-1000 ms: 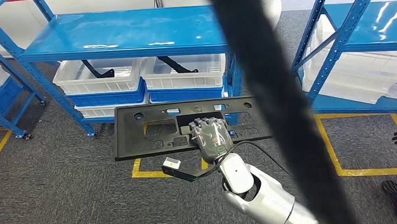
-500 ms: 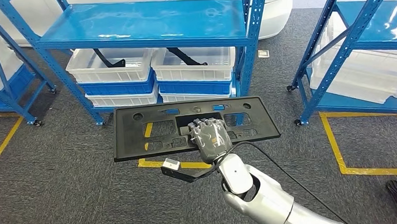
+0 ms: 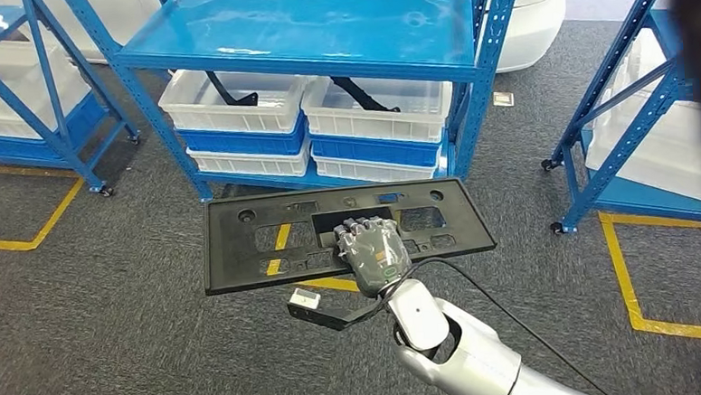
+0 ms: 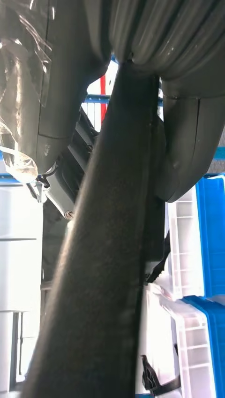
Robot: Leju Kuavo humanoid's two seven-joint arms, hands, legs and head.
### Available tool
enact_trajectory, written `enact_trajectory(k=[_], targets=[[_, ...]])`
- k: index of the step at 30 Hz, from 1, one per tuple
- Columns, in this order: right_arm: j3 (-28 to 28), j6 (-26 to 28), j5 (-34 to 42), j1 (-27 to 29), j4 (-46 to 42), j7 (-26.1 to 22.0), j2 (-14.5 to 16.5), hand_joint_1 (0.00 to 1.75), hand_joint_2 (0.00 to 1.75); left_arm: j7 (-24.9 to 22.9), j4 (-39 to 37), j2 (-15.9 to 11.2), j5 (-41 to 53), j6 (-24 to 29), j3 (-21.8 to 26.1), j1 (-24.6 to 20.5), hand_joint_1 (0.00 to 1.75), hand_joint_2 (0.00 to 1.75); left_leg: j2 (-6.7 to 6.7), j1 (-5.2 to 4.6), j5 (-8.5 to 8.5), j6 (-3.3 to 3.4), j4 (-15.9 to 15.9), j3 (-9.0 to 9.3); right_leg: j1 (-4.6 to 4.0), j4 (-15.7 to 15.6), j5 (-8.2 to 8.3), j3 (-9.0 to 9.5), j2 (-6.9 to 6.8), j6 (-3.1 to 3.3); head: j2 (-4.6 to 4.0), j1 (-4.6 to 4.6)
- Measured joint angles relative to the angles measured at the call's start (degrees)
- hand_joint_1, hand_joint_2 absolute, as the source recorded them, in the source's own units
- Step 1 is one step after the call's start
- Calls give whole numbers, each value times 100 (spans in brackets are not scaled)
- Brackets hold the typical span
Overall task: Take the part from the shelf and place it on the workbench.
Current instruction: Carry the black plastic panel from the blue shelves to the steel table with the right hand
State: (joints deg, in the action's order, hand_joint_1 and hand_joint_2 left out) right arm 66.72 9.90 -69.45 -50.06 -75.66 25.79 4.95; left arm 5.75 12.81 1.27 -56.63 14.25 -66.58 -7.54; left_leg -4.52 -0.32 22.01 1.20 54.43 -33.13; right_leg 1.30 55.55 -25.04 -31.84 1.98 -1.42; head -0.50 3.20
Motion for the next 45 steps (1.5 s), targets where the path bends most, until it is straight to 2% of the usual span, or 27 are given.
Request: enact_trajectory(k=[2,3,5,6,7,8,10,12,14,16,18,20,21,22,24,26,28,30,32,34,36,37,38,39,42,43,45], targets=[[-5,4,-20,-3,-22,5,1,175,175,-7,-2,-11,17,-3,-26,1,0,175,163,13,233,-73,395,-188,26,-13,24,-8,-112,48,0,7],[-8,7,-28,-1,-30,8,-2,175,175,-11,-1,-9,33,-1,-41,-7,0,175,264,26,424,-117,773,-358,24,-12,27,-12,-169,59,0,10],[-10,8,-44,18,-42,7,-12,175,175,-26,-1,-9,67,9,-72,-18,0,175,343,68,723,-177,1539,-706,19,-12,27,-21,-294,66,0,10],[-10,9,-49,30,-45,7,-17,175,175,-33,-2,-9,82,14,-87,-17,0,175,360,82,750,-191,1710,-783,19,-12,27,-24,-357,66,0,10],[-10,9,-51,38,-49,7,-20,175,175,-39,-2,-10,90,15,-98,-16,0,175,378,90,671,-194,1634,-739,19,-12,26,-25,-415,66,0,10],[-10,8,-52,42,-57,7,-22,175,175,-47,-2,-13,95,15,-107,-18,0,175,413,92,510,-183,1327,-577,19,-12,25,-23,-470,64,0,10],[-16,9,-56,36,-86,7,-23,175,175,-67,-3,-20,99,17,-114,-39,0,175,623,51,180,-125,445,-113,5,-10,20,-15,-567,52,0,10],[-26,9,-62,29,-110,7,-26,175,175,-87,-2,-25,102,21,-115,-70,0,175,772,-14,59,-50,-35,112,-15,-10,15,-13,-656,12,0,9],[-32,8,-65,31,-124,7,-29,175,175,-97,-2,-32,106,27,-116,-77,0,175,698,-44,49,11,-80,92,-17,-20,14,-7,-739,-55,0,8],[-36,8,-67,35,-147,8,-37,175,175,-101,-3,-40,126,40,-119,-58,0,175,595,-23,-2,78,-120,103,-5,89,-82,-43,-628,-115,0,7],[-40,7,-78,54,-174,18,-68,175,175,-100,-3,-43,155,49,-129,-58,0,175,497,0,-45,146,-149,118,1,631,-415,-274,-373,-133,0,3],[-42,5,-105,116,-192,39,-121,175,175,-92,-3,-38,177,51,-147,-68,0,175,374,-3,-55,178,-148,108,-6,1427,-771,-631,-240,-138,0,2],[-42,4,-121,155,-198,51,-149,175,175,-88,-3,-33,186,51,-158,-69,0,175,302,-3,-57,180,-145,105,-8,1654,-822,-735,-219,-147,0,2],[-43,2,-133,187,-208,59,-174,175,175,-84,-3,-30,195,51,-171,-68,0,175,229,3,-58,178,-136,104,-4,1663,-761,-738,-208,-157,0,2],[-51,-4,-153,216,-246,73,-216,175,175,-92,-3,-26,214,50,-198,-74,0,175,85,24,-42,151,-80,88,35,1039,-389,-440,-111,-188,0,2],[-75,-9,-168,214,-294,84,-254,175,175,-107,-3,-25,231,50,-217,-101,0,175,-40,27,-1,84,36,14,86,357,-135,-126,121,-209,0,2],[-93,-11,-172,212,-331,91,-278,175,175,-116,-3,-24,239,50,-236,-115,0,175,-143,33,4,9,96,-66,80,173,-117,-61,206,-172,0,2],[-99,-13,-172,206,-363,97,-283,175,175,-119,-3,-24,243,50,-252,-95,0,175,-187,63,-8,-44,105,-105,61,171,-92,-72,85,-98,0,2],[-109,-13,-178,195,-388,104,-284,175,175,-119,-3,-23,249,50,-258,-89,0,175,15,67,133,-97,361,-237,71,160,-76,-69,-35,-40,0,8],[-120,-20,-203,193,-403,109,-293,175,175,-119,-3,-22,261,50,-260,-115,0,175,282,75,453,-158,1056,-575,65,158,-80,-68,-163,-12,0,13],[-123,-47,-237,203,-415,113,-311,175,175,-124,-3,-21,291,50,-260,-133,0,175,367,94,664,-189,1718,-906,51,159,-90,-68,-310,1,0,13],[-124,-63,-249,210,-426,117,-321,175,175,-132,-3,-20,309,49,-260,-138,0,175,384,96,632,-185,1770,-937,46,159,-94,-67,-381,3,0,13],[-126,-75,-255,215,-442,124,-328,175,175,-151,-3,-20,338,48,-261,-144,0,175,404,93,516,-170,1607,-859,41,159,-99,-65,-444,4,0,13],[-134,-82,-259,217,-468,133,-332,175,175,-173,-3,-21,368,46,-264,-158,0,175,456,80,332,-136,1220,-662,36,158,-103,-59,-505,1,0,13],[-180,-90,-281,217,-551,169,-352,175,175,-204,-3,-34,445,50,-284,-257,0,175,748,-33,11,8,165,-139,16,145,-124,-39,-664,-35,0,12],[-191,-93,-293,223,-572,183,-362,175,175,-202,-3,-42,468,58,-290,-290,0,175,774,-67,13,37,81,-112,15,135,-130,-31,-711,-58,0,12],[-208,-98,-311,246,-621,213,-382,175,175,-217,-3,-61,511,81,-298,-319,0,175,657,-63,-18,77,41,-106,18,111,-146,-2,-781,-122,0,11]])
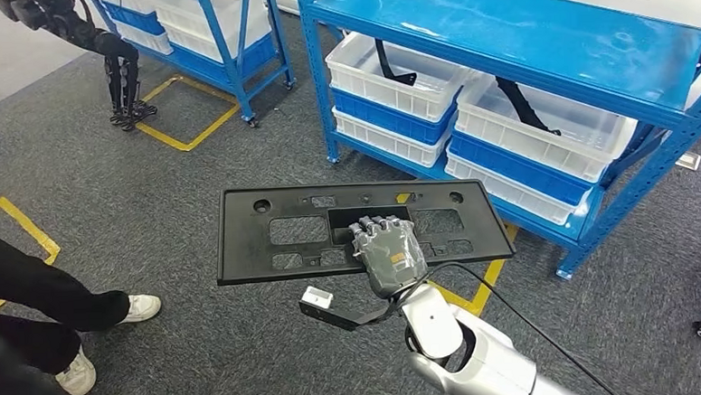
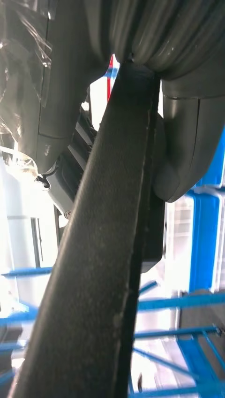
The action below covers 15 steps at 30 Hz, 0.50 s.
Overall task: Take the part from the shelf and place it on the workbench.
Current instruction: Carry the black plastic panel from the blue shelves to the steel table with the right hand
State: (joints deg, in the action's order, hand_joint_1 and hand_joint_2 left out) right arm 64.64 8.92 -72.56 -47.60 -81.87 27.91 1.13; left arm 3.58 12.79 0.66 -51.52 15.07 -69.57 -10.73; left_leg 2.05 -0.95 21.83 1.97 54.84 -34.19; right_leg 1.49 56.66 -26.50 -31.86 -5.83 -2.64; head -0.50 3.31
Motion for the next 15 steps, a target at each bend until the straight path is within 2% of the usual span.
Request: enact_trajectory(k=[1,2,3,4,5,6,7,8,9,11,12,13,15], targets=[[-17,-2,-2,16,-27,15,-13,175,175,-15,0,-12,8,15,-2,0,0,175,-59,16,-29,22,-47,27,2,25,-32,7,54,-31,0,-2],[-38,-3,-3,32,-55,32,-30,175,175,-43,0,-25,11,27,-4,-2,0,175,-111,35,-61,50,-94,59,0,147,-121,-34,164,-50,0,-4],[-61,-2,-4,52,-79,52,-58,175,175,-80,0,-38,11,33,-5,-6,0,175,-168,54,-89,79,-132,90,0,392,-266,-138,303,-59,0,-6],[-79,4,-5,80,-93,74,-93,175,175,-133,0,-47,12,34,-6,-12,0,175,-226,48,-98,97,-142,98,-3,750,-442,-303,443,-58,0,-7],[-96,14,-7,118,-106,98,-130,175,175,-200,0,-56,15,30,-7,-13,0,175,-289,47,-101,113,-140,98,-8,1151,-610,-504,519,-56,0,-8],[-111,23,-9,165,-114,117,-168,175,175,-262,0,-63,27,23,-8,0,0,175,-364,47,-101,120,-138,98,-12,1463,-703,-671,553,-61,0,-8],[-126,31,-11,212,-124,133,-201,175,175,-311,0,-69,44,20,-11,24,0,175,-442,49,-99,120,-134,98,-13,1601,-693,-763,569,-68,0,-8],[-142,34,-13,250,-140,142,-230,175,175,-339,0,-78,69,17,-20,53,0,175,-520,55,-97,117,-124,99,-7,1506,-573,-748,582,-77,0,-8],[-157,33,-15,272,-161,146,-255,175,175,-352,0,-89,91,19,-31,78,0,175,-597,65,-88,104,-103,97,9,1196,-370,-627,621,-88,0,-7],[-196,33,-29,284,-200,153,-296,175,175,-357,0,-122,104,34,-48,88,0,175,-740,77,-45,46,-15,58,65,436,-8,-304,859,-110,0,-5],[-215,35,-38,286,-217,155,-310,175,175,-350,0,-139,106,44,-49,75,0,175,-802,80,-24,9,30,28,81,191,79,-198,954,-103,0,-2],[-231,38,-46,288,-232,156,-320,175,175,-335,0,-156,113,52,-50,59,0,175,-860,82,-15,-27,54,-2,79,88,95,-156,1004,-79,0,1],[-251,43,-50,286,-268,154,-323,175,175,-272,0,-198,138,66,-50,35,0,175,-956,106,-29,-85,56,-43,51,71,101,-152,890,3,0,4]])
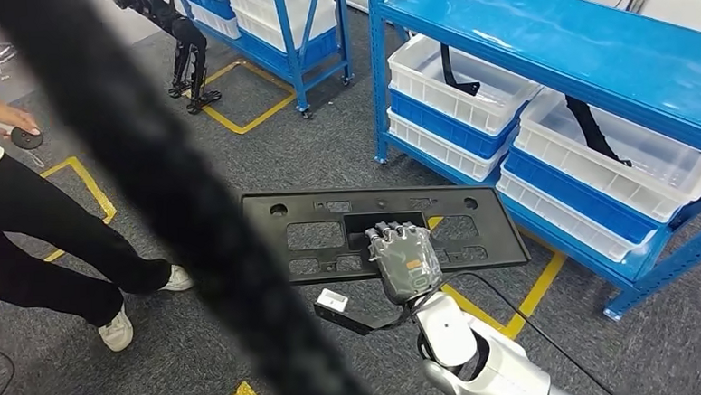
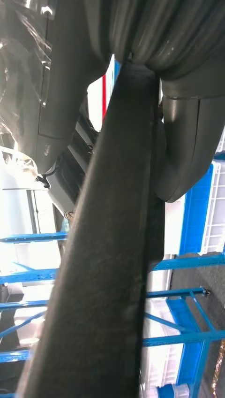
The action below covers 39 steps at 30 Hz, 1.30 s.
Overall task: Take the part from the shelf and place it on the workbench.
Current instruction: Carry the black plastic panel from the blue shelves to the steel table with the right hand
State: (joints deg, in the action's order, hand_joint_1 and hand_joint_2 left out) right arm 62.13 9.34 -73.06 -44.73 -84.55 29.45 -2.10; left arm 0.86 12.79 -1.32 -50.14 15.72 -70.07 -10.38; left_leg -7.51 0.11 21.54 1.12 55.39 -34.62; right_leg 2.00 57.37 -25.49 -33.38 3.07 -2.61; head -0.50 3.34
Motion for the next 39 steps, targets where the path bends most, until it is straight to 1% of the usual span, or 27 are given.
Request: enact_trajectory(k=[1,3,4,5,7,8,9,11,13,14,16,18,20,21,22,23,24,25,27,29,30,31,33,35,37,38,39], targets=[[-10,2,0,-5,-15,-2,3,175,175,43,2,-19,10,8,-1,-13,0,175,56,0,14,-27,33,-26,-2,-4,7,5,-60,36,0,2],[-38,17,2,-14,-39,-8,10,175,175,125,5,-43,26,21,-1,-86,0,175,337,-2,201,-82,407,-208,10,-13,14,17,-193,98,0,9],[-52,29,3,-15,-45,-11,10,175,175,157,6,-41,41,20,-1,-139,0,175,509,-2,364,-112,762,-379,2,-14,9,22,-259,119,0,13],[-61,40,5,-12,-50,-15,10,175,175,176,7,-41,55,17,-1,-192,0,175,602,12,535,-137,1179,-588,-6,-14,1,24,-335,135,0,15],[-65,48,9,-3,-58,-27,10,175,175,168,8,-40,78,9,-1,-247,0,175,673,34,682,-161,1713,-867,-16,-14,-17,31,-477,141,0,15],[-65,46,10,-1,-65,-33,10,175,175,138,8,-39,85,7,-1,-248,0,175,692,38,615,-157,1675,-850,-19,-14,-27,40,-541,139,0,15],[-66,44,10,-2,-75,-37,11,175,175,101,8,-39,90,4,-2,-241,0,175,723,35,464,-138,1402,-711,-21,-14,-39,55,-600,134,0,15],[-79,42,9,-14,-106,-39,10,175,175,31,8,-40,103,1,-3,-229,0,175,925,-17,137,-60,561,-273,-37,-14,-70,94,-710,106,0,15],[-106,37,5,-27,-142,-33,0,175,175,-10,8,-42,111,-2,-2,-217,0,175,1079,-92,15,22,70,-31,-56,-24,-104,126,-808,55,0,14],[-116,33,3,-30,-160,-31,-7,175,175,-23,8,-43,113,-4,-1,-200,0,175,1075,-120,30,46,22,-20,-63,-38,-119,143,-856,25,0,13],[-131,25,2,-32,-202,-25,-17,175,175,-32,8,-47,111,-5,-2,-136,0,175,950,-112,9,93,-23,3,-60,-58,-154,192,-899,-33,0,11],[-147,21,0,-34,-244,-19,-34,175,175,-33,8,-53,110,-5,-3,-96,0,175,828,-76,-32,166,-95,61,-57,190,-325,107,-673,-64,0,7],[-155,5,-3,-25,-269,-14,-65,175,175,-29,8,-55,112,-8,-2,-109,0,175,696,-60,-44,229,-120,85,-62,907,-662,-253,-394,-63,0,4],[-156,-5,-4,-13,-274,-11,-82,175,175,-26,8,-54,113,-11,-1,-119,0,175,622,-61,-42,245,-119,86,-69,1294,-794,-467,-342,-64,0,4],[-157,-14,-7,-1,-276,-8,-99,175,175,-20,8,-53,115,-14,-1,-123,0,175,539,-60,-40,244,-117,89,-75,1547,-838,-627,-320,-71,0,4],[-157,-18,-9,8,-280,-6,-111,175,175,-13,8,-53,120,-17,-2,-123,0,175,454,-56,-37,241,-115,94,-75,1574,-761,-685,-310,-78,0,5],[-157,-20,-11,10,-288,-5,-121,175,175,-6,8,-52,126,-17,-2,-124,0,175,369,-47,-31,231,-108,101,-69,1368,-581,-627,-297,-84,0,4],[-157,-20,-14,7,-299,-5,-126,175,175,2,8,-52,135,-18,-3,-128,0,175,288,-34,-20,214,-96,109,-55,994,-348,-482,-251,-91,0,4],[-159,-21,-18,-7,-317,-5,-131,175,175,11,8,-52,150,-17,-2,-149,0,175,143,-29,22,152,-43,97,-19,244,-12,-166,-51,-91,0,4],[-161,-26,-20,-14,-324,-8,-132,175,175,24,8,-52,156,-16,-1,-160,0,175,33,-27,51,87,-9,68,-22,-27,44,-41,42,-47,0,5],[-162,-28,-25,-18,-330,-10,-129,175,175,33,8,-53,159,-16,-1,-155,0,175,-18,-15,53,59,-10,56,-31,-31,41,-31,-12,-6,0,5],[-162,-30,-33,-29,-338,-14,-122,175,175,43,8,-57,162,-15,-2,-145,0,175,-6,-9,61,33,2,45,-36,-38,42,-22,-73,28,0,5],[-168,-30,-55,-58,-356,-17,-108,175,175,54,8,-60,171,-17,-3,-142,0,175,243,-13,195,-27,266,-81,-27,-51,40,4,-192,100,0,11],[-175,-33,-64,-76,-364,-19,-101,175,175,52,8,-56,186,-29,-3,-174,0,175,563,-2,496,-85,964,-426,-41,-54,15,34,-314,150,0,17],[-177,-39,-63,-77,-364,-22,-99,175,175,27,9,-51,205,-41,-3,-194,0,175,658,29,696,-116,1638,-800,-62,-52,-18,63,-447,169,0,17],[-177,-42,-61,-77,-364,-22,-97,175,175,10,9,-49,216,-44,-3,-192,0,175,674,36,664,-117,1719,-864,-68,-52,-37,81,-512,169,0,17],[-177,-43,-58,-78,-364,-23,-92,175,175,-6,9,-48,227,-46,-3,-190,0,175,697,35,531,-105,1560,-806,-71,-52,-57,106,-576,165,0,17]])
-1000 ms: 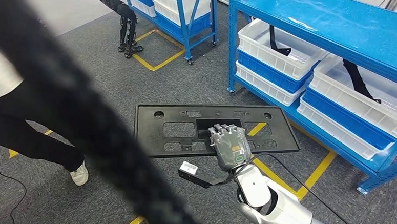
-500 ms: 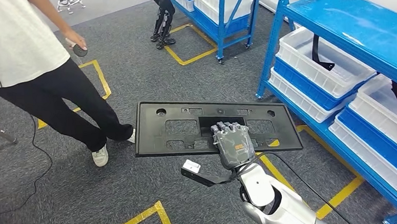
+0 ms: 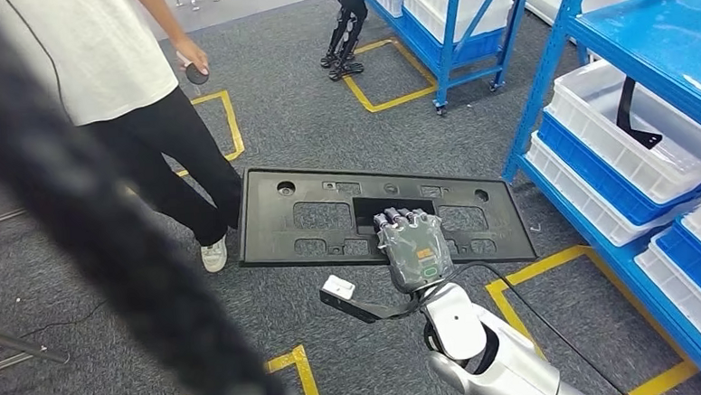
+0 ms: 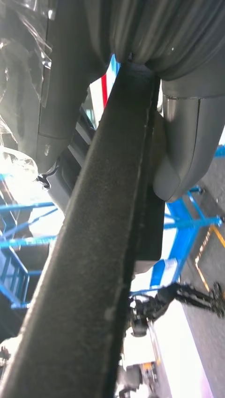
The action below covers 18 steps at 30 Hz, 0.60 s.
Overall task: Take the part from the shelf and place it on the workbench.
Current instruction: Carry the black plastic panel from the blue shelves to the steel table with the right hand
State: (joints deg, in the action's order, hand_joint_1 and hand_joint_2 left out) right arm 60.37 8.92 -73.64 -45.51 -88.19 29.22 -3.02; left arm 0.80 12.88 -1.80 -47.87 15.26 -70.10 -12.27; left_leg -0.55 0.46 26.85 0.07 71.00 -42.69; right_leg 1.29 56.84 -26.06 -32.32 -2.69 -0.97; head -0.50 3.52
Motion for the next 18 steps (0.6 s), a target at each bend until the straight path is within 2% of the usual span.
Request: enact_trajectory(k=[1,2,3,4,5,7,8,9,10,11,12,13,14,15,16,17,18], targets=[[-1,0,3,-4,-1,1,5,175,175,-14,-1,-1,14,-1,0,1,0,175,59,-13,-200,28,-361,166,-2,-2,-22,30,-62,-8,0,0],[-3,0,8,-9,-4,3,9,175,175,-21,-1,-3,28,-1,0,-4,0,175,199,-46,-394,70,-807,381,-5,-4,-44,60,-118,-20,0,0],[-8,0,18,-13,-7,7,10,175,175,-31,-1,-5,38,0,0,-16,0,175,324,-93,-533,112,-1188,564,-16,-7,-69,86,-172,-43,0,1],[-13,0,30,-14,-10,11,9,175,175,-39,0,-8,45,0,0,-28,0,175,418,-137,-604,149,-1438,679,-24,-13,-92,107,-225,-68,0,0],[-16,0,40,-12,-13,16,9,175,175,-45,-1,-10,47,1,0,-35,0,175,459,-175,-613,178,-1551,723,-30,-21,-113,123,-277,-96,0,-2],[-20,1,55,-9,-16,20,17,175,175,-51,-1,-16,48,1,0,-26,0,175,327,-183,-614,224,-1599,733,-30,-49,-150,160,-379,-152,0,-5],[-22,1,56,-7,-19,21,18,175,175,-51,-1,-17,49,1,0,-14,0,175,260,-171,-627,249,-1638,761,-23,-26,-185,172,-332,-177,0,-6],[-25,2,57,-7,-25,22,18,175,175,-53,-1,-20,50,1,0,-10,0,175,194,-152,-644,288,-1675,795,-19,86,-262,138,-214,-195,0,-7],[-27,3,58,-3,-32,25,12,175,175,-55,-1,-22,51,4,1,-17,0,175,127,-132,-656,329,-1707,831,-14,346,-398,24,-53,-207,0,-9],[-28,4,59,6,-37,30,2,175,175,-55,-1,-22,56,6,1,-29,0,175,59,-131,-655,358,-1715,845,-11,708,-557,-154,114,-212,0,-9],[-28,4,60,21,-41,37,-8,175,175,-55,-1,-22,62,10,2,-42,0,175,-16,-128,-650,386,-1713,851,-11,1120,-713,-384,208,-219,0,-9],[-28,4,61,44,-42,46,-20,175,175,-52,-1,-19,69,14,2,-46,0,175,-100,-128,-645,392,-1710,854,-11,1455,-802,-591,246,-230,0,-9],[-28,4,61,66,-42,55,-29,175,175,-49,-1,-15,78,16,1,-40,0,175,-186,-124,-639,389,-1706,858,-9,1593,-777,-712,258,-244,0,-9],[-28,4,61,82,-42,61,-35,175,175,-45,-1,-12,83,18,1,-31,0,175,-273,-117,-630,379,-1696,863,-1,1511,-640,-731,268,-257,0,-9],[-28,4,61,90,-42,65,-39,175,175,-43,0,-9,87,18,0,-23,0,175,-358,-104,-615,358,-1677,868,13,1215,-417,-641,297,-272,0,-9],[-28,4,61,92,-43,67,-43,175,175,-41,0,-8,91,19,0,-19,0,175,-437,-89,-591,327,-1646,867,39,808,-179,-492,391,-289,0,-9],[-28,4,61,91,-44,67,-46,175,175,-41,0,-8,95,18,0,-23,0,175,-507,-86,-559,286,-1597,850,63,441,-16,-345,515,-296,0,-9]])
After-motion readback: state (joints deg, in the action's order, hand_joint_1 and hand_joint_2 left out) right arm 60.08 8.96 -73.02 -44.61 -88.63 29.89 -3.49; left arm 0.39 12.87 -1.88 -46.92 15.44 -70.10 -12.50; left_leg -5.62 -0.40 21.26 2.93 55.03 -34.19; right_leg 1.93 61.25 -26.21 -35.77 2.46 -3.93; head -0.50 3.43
